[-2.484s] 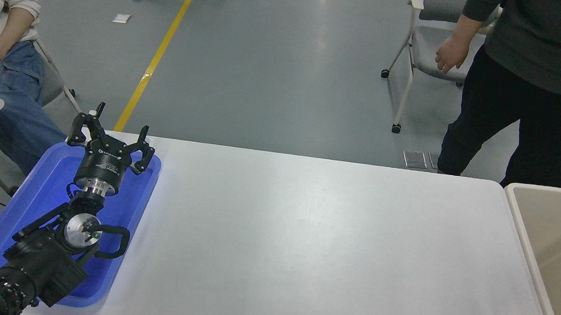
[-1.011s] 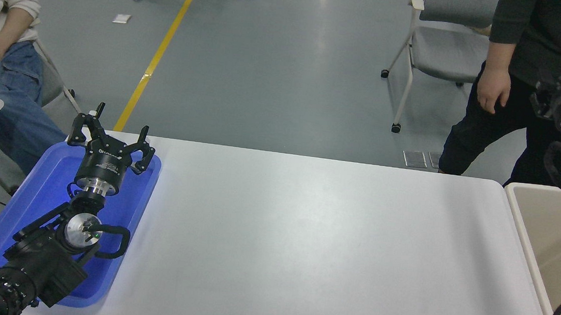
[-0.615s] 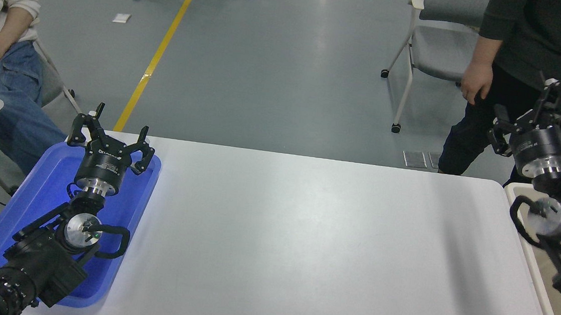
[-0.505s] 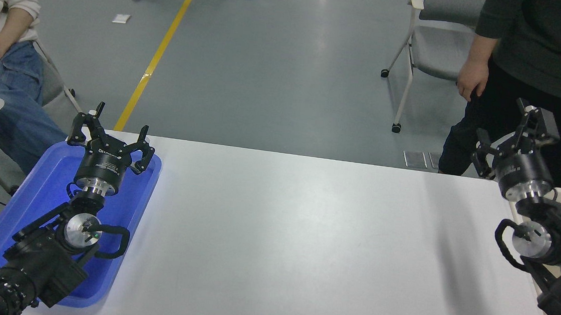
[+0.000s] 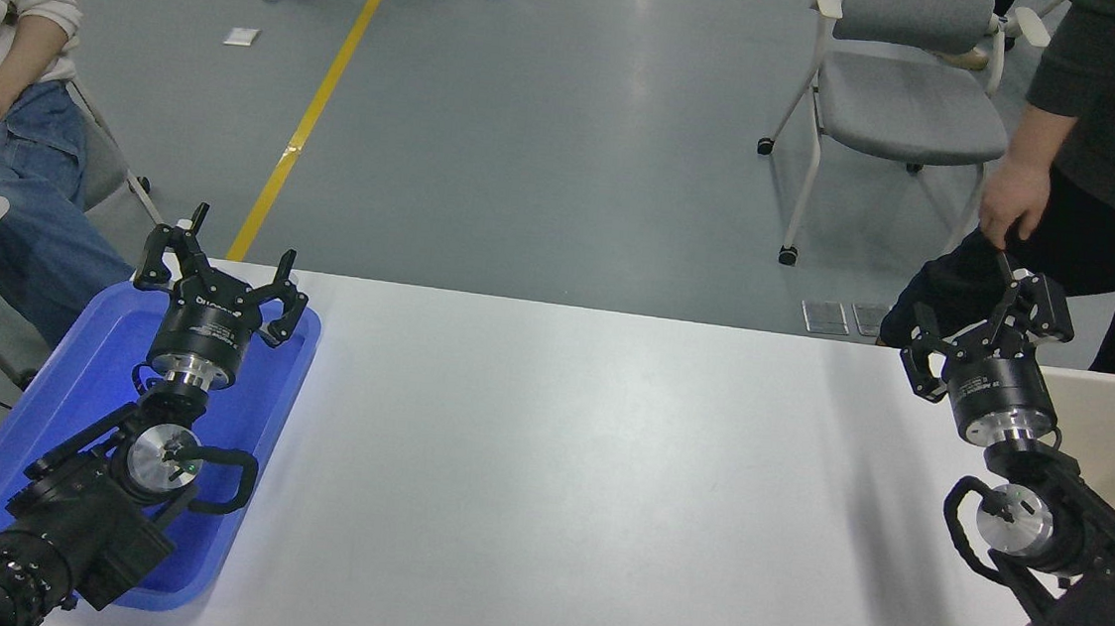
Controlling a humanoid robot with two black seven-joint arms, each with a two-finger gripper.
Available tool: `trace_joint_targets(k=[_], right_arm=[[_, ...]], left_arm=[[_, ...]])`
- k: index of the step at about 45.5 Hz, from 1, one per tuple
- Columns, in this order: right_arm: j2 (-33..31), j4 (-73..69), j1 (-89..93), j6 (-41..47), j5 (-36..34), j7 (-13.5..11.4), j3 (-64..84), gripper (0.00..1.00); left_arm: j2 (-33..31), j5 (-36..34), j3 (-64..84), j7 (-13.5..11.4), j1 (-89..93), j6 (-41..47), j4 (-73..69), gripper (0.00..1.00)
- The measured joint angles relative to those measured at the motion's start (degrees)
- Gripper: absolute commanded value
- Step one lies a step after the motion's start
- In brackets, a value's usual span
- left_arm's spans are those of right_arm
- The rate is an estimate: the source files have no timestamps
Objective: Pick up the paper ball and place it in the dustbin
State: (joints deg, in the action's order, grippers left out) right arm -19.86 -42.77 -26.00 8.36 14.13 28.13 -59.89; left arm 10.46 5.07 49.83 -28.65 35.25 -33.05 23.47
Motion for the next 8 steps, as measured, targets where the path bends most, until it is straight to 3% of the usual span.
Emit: trace_joint_targets(k=[8], right_arm=[[0.2,0.0,0.2,0.0,0.0,0.0,-0.6,1.00]], left_arm=[[0.0,0.0,0.0,0.0,0.0,0.0,0.0,1.00]])
